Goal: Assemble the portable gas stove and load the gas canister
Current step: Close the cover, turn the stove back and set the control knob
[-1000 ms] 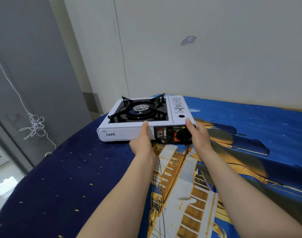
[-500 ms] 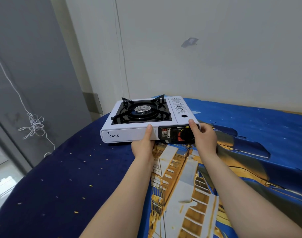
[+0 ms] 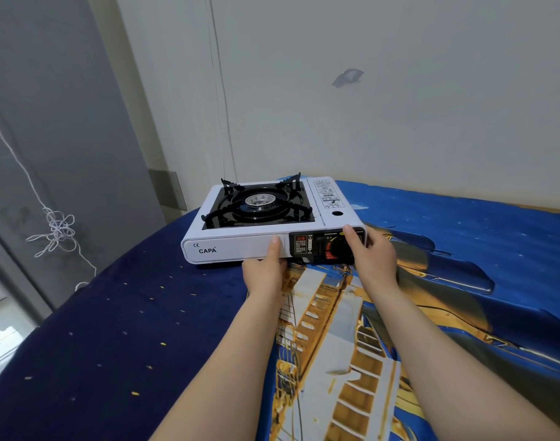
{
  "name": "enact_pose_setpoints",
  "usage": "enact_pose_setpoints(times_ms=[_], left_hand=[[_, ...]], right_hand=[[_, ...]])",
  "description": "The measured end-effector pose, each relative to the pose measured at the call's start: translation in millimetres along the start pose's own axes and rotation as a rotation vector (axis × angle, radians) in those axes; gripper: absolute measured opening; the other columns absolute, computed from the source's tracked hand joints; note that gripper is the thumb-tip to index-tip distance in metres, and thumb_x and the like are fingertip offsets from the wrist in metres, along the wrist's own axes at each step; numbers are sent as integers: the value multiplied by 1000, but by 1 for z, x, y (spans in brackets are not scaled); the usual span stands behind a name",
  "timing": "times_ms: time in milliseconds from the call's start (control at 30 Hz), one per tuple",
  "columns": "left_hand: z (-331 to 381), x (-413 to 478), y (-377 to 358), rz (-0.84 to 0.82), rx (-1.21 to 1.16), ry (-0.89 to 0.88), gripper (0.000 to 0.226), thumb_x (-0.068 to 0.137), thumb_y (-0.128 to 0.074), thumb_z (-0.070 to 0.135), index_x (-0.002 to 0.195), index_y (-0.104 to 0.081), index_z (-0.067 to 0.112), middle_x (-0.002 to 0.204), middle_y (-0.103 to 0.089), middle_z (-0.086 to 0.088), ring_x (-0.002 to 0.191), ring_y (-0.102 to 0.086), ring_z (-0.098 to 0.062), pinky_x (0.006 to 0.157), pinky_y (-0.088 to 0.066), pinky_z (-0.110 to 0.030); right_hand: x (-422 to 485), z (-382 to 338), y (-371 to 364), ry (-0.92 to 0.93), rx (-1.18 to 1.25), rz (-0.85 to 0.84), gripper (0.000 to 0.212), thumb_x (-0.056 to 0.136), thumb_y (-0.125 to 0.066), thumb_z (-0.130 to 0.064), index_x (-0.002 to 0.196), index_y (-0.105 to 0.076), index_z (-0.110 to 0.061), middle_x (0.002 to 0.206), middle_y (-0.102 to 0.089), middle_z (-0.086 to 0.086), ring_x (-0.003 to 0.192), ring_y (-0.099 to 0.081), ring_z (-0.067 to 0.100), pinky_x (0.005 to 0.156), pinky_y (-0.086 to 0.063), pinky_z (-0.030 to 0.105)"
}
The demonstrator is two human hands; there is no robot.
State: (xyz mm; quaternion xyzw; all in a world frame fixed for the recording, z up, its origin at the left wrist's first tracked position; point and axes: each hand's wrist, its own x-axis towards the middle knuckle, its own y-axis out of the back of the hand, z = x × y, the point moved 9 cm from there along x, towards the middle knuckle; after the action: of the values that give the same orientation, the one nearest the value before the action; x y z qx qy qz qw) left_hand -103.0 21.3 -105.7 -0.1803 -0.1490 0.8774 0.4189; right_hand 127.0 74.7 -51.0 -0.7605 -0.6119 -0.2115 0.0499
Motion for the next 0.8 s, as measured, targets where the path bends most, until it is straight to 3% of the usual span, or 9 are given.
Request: enact_pose_setpoints(times_ms=[67,100,167,200,333,400,500,633,800], left_hand=[[1,-1,3,33,163,-12,43,87,-66,37,111,-61,3,99,-73,-12,71,-73,-16,59,-56,-25],[1,-2,4,44,217,-9,44,88,-63,40,110,-60,2,96,-73,-11,66,-73,-13,52,-53,-21],[5,-6,10,83,271,-4,40,88,-62,40,103,-59,3,87,-74,-9,58,-72,-13,46,-48,-19],[10,-8,14,114,302,-28,34,89,-61,39,96,-58,6,79,-73,-8,55,-71,-15,48,-49,-22],[49,-22,20,178,498,-376,16,88,-61,34,85,-50,22,77,-62,1,70,-66,-22,59,-49,-30],[72,-33,12,201,716,-642,13,87,-64,31,89,-52,26,85,-56,7,80,-55,-15,60,-39,-24],[85,-46,-2,227,940,-897,20,84,-68,26,102,-60,24,102,-52,5,95,-44,-14,78,-39,-28],[84,-52,-14,170,996,-1000,20,83,-69,20,103,-67,20,112,-55,-2,109,-46,-21,91,-42,-38],[82,-55,-22,88,997,-1053,24,81,-70,8,105,-71,13,107,-59,-5,106,-50,-23,89,-47,-42]], right_hand=[[0,2,-4,-7,-34,-9,27,93,-53,-46,102,-65,-24,97,-68,-7,98,-63,16,71,-49,28],[0,3,-6,-21,-69,-15,38,93,-51,-47,115,-62,-19,112,-66,1,110,-59,20,82,-50,34],[-2,1,-4,-5,-185,11,56,96,-47,-45,141,-44,-12,141,-49,9,132,-43,24,105,-38,40],[-3,-7,-1,62,-247,44,56,97,-46,-41,144,-39,-12,144,-45,10,134,-39,24,107,-33,39],[-19,-48,1,393,-406,126,36,97,-46,-22,132,-53,-12,127,-57,8,118,-47,24,98,-36,36],[-28,-56,-4,463,-469,118,30,95,-49,-17,123,-59,-12,118,-61,7,111,-50,25,95,-39,38],[-39,-62,-12,531,-540,86,24,92,-56,-12,114,-65,-12,112,-63,6,108,-53,26,93,-39,42],[-52,-70,-18,686,-641,61,24,88,-60,-10,110,-68,-13,108,-64,4,105,-54,24,93,-35,39],[-61,-71,-28,808,-744,-5,30,86,-62,-11,115,-67,-12,111,-65,4,105,-56,25,92,-34,38]])
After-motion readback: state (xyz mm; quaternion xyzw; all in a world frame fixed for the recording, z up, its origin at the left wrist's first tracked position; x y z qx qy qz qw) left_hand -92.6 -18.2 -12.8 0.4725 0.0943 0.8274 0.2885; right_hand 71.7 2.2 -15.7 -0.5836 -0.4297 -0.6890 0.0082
